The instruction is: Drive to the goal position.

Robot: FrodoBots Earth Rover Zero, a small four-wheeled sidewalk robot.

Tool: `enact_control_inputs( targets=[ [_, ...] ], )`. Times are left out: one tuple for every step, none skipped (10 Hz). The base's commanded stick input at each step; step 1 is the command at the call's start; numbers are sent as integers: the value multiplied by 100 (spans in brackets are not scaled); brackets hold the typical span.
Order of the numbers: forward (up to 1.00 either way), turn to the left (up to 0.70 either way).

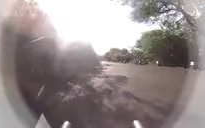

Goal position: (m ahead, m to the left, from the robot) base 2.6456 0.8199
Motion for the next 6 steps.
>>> enact_control_inputs(
  targets=[
    [50, 0],
    [50, 0],
    [50, 0],
    [50, 0],
    [50, 0],
    [50, 0]
  ],
)
